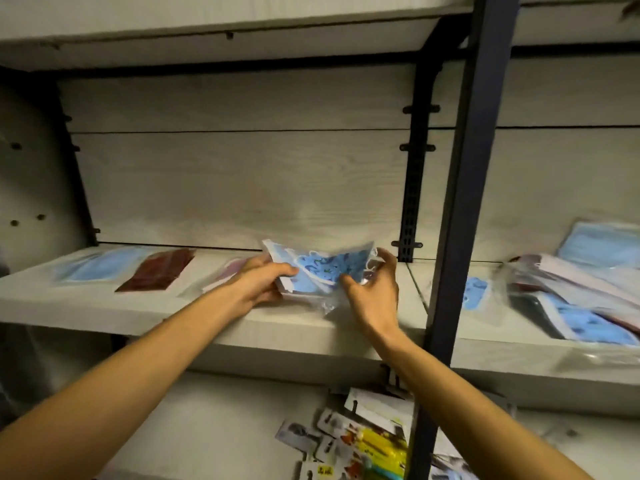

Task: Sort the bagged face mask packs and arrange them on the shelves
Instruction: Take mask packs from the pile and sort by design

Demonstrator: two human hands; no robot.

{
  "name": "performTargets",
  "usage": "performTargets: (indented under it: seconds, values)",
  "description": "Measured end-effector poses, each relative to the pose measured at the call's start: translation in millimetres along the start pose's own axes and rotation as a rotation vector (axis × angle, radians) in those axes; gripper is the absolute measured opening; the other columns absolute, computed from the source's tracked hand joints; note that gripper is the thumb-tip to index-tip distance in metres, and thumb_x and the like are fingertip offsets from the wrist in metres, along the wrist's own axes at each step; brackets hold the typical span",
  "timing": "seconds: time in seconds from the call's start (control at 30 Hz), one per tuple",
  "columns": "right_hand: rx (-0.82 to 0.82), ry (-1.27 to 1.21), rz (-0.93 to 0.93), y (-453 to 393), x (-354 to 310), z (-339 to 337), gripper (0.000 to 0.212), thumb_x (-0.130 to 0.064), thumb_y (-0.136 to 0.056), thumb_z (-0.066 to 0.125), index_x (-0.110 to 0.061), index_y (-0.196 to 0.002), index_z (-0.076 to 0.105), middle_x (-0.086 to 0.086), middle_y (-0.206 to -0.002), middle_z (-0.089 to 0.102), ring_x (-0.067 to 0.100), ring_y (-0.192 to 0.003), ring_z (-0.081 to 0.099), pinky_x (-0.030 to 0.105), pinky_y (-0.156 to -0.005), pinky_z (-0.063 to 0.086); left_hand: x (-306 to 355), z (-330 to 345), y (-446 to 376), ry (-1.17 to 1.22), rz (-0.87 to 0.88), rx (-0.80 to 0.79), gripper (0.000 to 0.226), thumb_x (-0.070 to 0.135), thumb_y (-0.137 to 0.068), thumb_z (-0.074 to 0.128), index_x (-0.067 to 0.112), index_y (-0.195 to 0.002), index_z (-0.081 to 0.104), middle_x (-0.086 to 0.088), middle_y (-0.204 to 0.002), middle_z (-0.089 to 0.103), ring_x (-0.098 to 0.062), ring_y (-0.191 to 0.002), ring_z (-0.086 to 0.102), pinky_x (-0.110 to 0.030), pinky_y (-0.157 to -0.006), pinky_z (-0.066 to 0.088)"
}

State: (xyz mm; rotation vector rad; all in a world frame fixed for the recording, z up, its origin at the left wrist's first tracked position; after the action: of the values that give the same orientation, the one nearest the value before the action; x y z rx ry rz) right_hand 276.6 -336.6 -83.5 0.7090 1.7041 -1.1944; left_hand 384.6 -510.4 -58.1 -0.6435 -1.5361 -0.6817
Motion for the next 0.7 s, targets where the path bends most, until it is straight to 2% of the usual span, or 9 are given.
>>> performTargets:
  seconds: [0.13, 0.27, 0.33, 0.4, 0.47, 0.53, 0.6, 0.63, 0.7]
  values:
    - [0.131, 0.06, -0.024, -9.9, 6.5, -13.9, 0.055, -0.039, -0.092, 0.068, -0.028, -0.134, 0.034, -0.003, -0.104, 0.064, 0.023, -0.101, 0.065, 0.048, -0.093, 0.051, 7.6, 12.5, -34.3, -0.042, -0.012, -0.049, 0.023, 0.004, -0.089, 0.064, 0.008, -0.113, 0.065, -0.012, -0.095, 0.071, -0.012, -0.065, 0.072, -0.024, -0.055, 0.056]
    - [0.298, 0.029, -0.028, -13.9, 5.8, -28.1, 0.051, -0.031, -0.096, 0.065, -0.016, -0.136, 0.037, 0.01, -0.093, 0.069, 0.026, -0.093, 0.066, 0.042, -0.088, 0.051, 5.7, 21.5, -60.3, -0.148, -0.023, -0.1, 0.015, 0.001, -0.087, 0.065, 0.003, -0.101, 0.068, -0.014, -0.087, 0.071, -0.019, -0.064, 0.072, -0.037, -0.069, 0.06]
    - [0.314, 0.089, 0.057, -18.0, 11.0, -33.8, 0.049, -0.03, -0.095, 0.066, -0.014, -0.135, 0.042, 0.016, -0.104, 0.069, 0.029, -0.099, 0.065, 0.042, -0.091, 0.051, 3.8, 23.2, -71.4, -0.42, 0.079, -0.129, 0.022, 0.013, -0.082, 0.069, 0.002, -0.1, 0.072, -0.013, -0.086, 0.075, -0.026, -0.074, 0.072, -0.042, -0.077, 0.061]
    - [0.248, 0.223, 0.149, -20.8, 15.6, -33.3, 0.041, -0.032, -0.093, 0.066, -0.017, -0.128, 0.053, 0.013, -0.112, 0.069, 0.027, -0.104, 0.064, 0.04, -0.091, 0.052, 6.9, 21.8, -75.2, -0.865, 0.252, -0.164, 0.042, 0.038, -0.069, 0.068, 0.013, -0.102, 0.073, -0.008, -0.097, 0.075, -0.027, -0.088, 0.071, -0.039, -0.081, 0.059]
    - [0.211, 0.36, 0.159, -21.5, 21.6, -28.6, 0.035, -0.033, -0.091, 0.066, -0.017, -0.121, 0.06, 0.009, -0.115, 0.066, 0.024, -0.102, 0.062, 0.035, -0.088, 0.052, 7.9, 21.6, -81.1, -1.08, 0.352, -0.163, 0.046, 0.048, -0.066, 0.067, 0.017, -0.101, 0.067, -0.007, -0.107, 0.073, -0.029, -0.094, 0.069, -0.034, -0.078, 0.056]
    - [0.209, 0.527, 0.12, -20.4, 25.8, -22.9, 0.039, -0.037, -0.09, 0.066, -0.017, -0.123, 0.06, 0.008, -0.117, 0.059, 0.023, -0.102, 0.057, 0.034, -0.086, 0.051, 2.8, 23.7, -90.1, -1.136, 0.398, -0.135, 0.054, 0.05, -0.071, 0.069, 0.019, -0.115, 0.061, -0.012, -0.124, 0.065, -0.033, -0.108, 0.064, -0.034, -0.082, 0.053]
    - [0.19, 0.717, 0.094, -22.5, 24.9, -18.9, 0.046, -0.04, -0.087, 0.067, -0.017, -0.126, 0.058, 0.01, -0.12, 0.052, 0.021, -0.102, 0.048, 0.033, -0.085, 0.047, -2.9, 26.9, -100.1, -1.15, 0.397, -0.127, 0.083, 0.052, -0.076, 0.07, 0.014, -0.144, 0.042, -0.015, -0.145, 0.047, -0.035, -0.129, 0.052, -0.038, -0.097, 0.048]
    - [0.173, 0.776, 0.103, -24.4, 25.3, -18.2, 0.048, -0.041, -0.087, 0.068, -0.016, -0.127, 0.058, 0.011, -0.121, 0.051, 0.02, -0.103, 0.045, 0.032, -0.084, 0.043, -4.6, 27.7, -103.4, -1.132, 0.419, -0.129, 0.093, 0.051, -0.077, 0.072, 0.013, -0.152, 0.032, -0.015, -0.152, 0.038, -0.035, -0.136, 0.044, -0.039, -0.104, 0.045]
    - [0.143, 0.826, 0.157, -26.4, 25.7, -17.0, 0.053, -0.042, -0.086, 0.07, -0.015, -0.129, 0.057, 0.011, -0.125, 0.051, 0.021, -0.105, 0.042, 0.031, -0.083, 0.04, -7.6, 27.8, -108.2, -1.078, 0.47, -0.135, 0.095, 0.045, -0.079, 0.075, 0.014, -0.156, 0.028, -0.012, -0.157, 0.033, -0.032, -0.141, 0.038, -0.039, -0.11, 0.04]
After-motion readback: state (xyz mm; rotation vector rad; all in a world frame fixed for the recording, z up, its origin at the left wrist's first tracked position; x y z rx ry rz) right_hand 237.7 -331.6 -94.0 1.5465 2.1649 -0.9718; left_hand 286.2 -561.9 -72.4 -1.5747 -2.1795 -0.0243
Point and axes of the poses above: each hand's wrist, its own y-axis away from the middle knuckle, its own z-axis out of the palm, x = y × z, the point moved 2 cm from there along -y, towards the middle knuckle
